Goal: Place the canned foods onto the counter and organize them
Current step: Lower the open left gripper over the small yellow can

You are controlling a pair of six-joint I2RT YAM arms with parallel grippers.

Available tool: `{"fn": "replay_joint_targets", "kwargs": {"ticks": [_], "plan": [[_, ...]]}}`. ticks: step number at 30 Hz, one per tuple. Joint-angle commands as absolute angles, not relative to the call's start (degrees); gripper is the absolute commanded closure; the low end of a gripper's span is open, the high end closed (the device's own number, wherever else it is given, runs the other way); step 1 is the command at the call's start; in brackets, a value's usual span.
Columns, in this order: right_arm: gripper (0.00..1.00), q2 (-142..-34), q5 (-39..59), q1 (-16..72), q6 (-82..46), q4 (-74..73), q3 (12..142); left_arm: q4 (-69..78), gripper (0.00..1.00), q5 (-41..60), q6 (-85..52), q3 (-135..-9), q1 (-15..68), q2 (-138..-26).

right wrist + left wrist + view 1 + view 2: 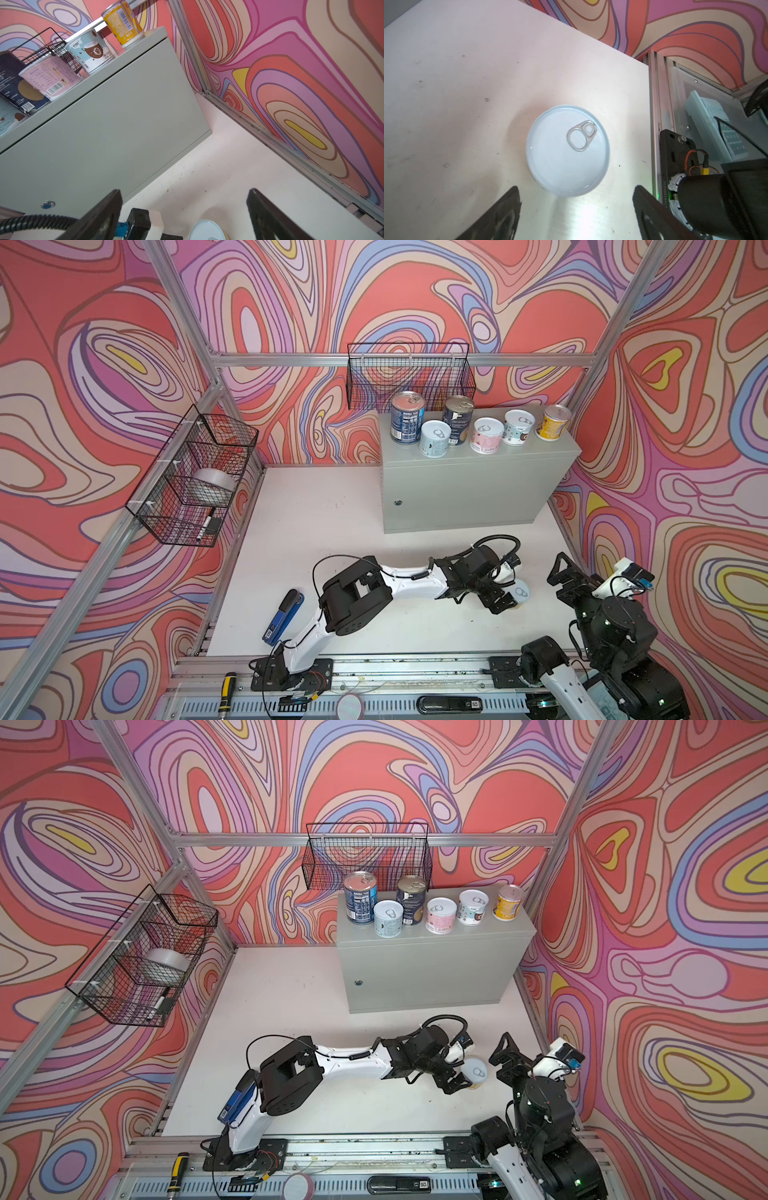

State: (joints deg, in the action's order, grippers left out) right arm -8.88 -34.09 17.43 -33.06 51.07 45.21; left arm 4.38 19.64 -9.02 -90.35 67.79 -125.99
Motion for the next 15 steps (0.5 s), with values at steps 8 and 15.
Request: {"fn": "replay_joint_targets", "kwargs": {"ticks": [8, 15], "plan": [[0.04, -7.38, -34.72, 17.49, -33.55, 51.95, 45.44, -7.16, 0.11, 17.2, -6.76, -99.97, 69.1, -132.06], [0.04, -7.33, -34.23, 17.58, -33.35, 51.69, 45.35, -8.94, 0.11, 12.95, -8.35, -102.76, 69.25, -133.79]]}}
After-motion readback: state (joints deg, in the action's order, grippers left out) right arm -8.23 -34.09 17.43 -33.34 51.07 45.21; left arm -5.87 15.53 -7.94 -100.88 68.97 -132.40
